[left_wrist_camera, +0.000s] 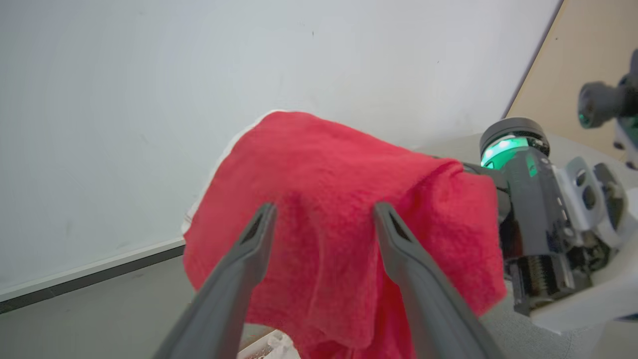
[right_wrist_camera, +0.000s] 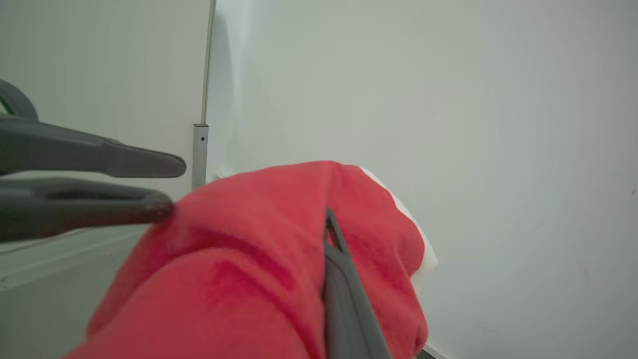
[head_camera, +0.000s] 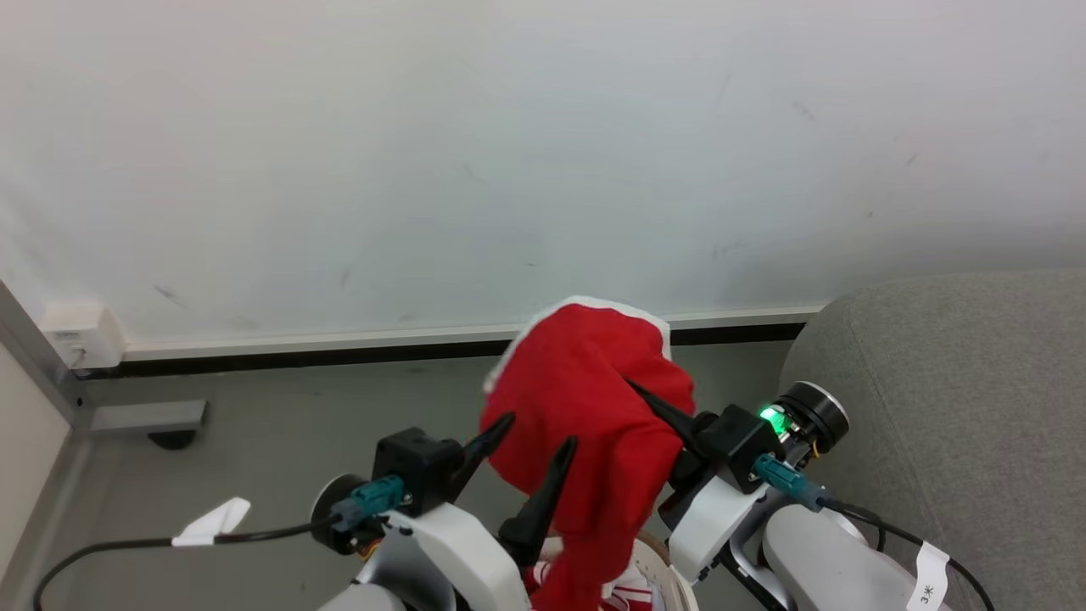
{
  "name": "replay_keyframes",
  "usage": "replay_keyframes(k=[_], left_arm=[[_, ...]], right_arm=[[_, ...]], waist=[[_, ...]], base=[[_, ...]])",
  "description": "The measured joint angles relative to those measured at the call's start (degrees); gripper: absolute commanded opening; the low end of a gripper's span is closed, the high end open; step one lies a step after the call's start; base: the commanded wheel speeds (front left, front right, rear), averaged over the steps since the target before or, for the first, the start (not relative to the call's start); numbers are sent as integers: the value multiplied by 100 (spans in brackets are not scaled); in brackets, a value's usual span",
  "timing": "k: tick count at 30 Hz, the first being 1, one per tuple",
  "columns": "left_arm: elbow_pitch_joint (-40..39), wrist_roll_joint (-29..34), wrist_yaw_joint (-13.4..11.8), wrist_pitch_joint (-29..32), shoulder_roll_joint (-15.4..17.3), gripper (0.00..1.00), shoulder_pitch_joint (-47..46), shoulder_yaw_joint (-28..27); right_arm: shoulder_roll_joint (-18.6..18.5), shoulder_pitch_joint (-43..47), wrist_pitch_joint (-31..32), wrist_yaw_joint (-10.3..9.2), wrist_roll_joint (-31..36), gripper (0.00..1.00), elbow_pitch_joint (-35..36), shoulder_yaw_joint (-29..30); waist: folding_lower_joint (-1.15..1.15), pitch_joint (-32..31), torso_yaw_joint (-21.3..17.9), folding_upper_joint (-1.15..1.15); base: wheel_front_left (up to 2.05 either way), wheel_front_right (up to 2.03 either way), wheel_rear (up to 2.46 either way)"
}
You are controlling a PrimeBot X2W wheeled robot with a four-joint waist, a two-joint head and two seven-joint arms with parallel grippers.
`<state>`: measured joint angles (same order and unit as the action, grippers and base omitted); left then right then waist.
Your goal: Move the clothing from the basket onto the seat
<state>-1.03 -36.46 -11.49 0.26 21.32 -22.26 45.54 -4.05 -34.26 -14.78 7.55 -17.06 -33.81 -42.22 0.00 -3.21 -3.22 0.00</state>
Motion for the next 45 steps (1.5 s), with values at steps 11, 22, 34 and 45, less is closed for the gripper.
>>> replay_keyframes(k=[11, 22, 34, 45], left_arm=[[51, 0, 0, -82, 31, 100, 2, 13], [63, -1, -26, -141, 34, 100, 17, 33], [58, -4, -62, -275, 27, 100, 62, 48], [32, 0, -59, -380, -80, 100, 54, 132]], right_arm=[[-109, 53, 0, 0, 35, 0, 146, 396], [-216, 88, 0, 0, 85, 0, 285, 740], [-456, 105, -2, 1, 91, 0, 471, 1007], [-920, 194, -10, 0, -4, 0, 695, 1570]], waist=[[0, -8, -45, 0], [0, -6, -219, 0], [0, 42, -874, 0], [0, 135, -1779, 0]], base=[[0, 0, 0], [0, 0, 0], [0, 0, 0], [0, 0, 0]])
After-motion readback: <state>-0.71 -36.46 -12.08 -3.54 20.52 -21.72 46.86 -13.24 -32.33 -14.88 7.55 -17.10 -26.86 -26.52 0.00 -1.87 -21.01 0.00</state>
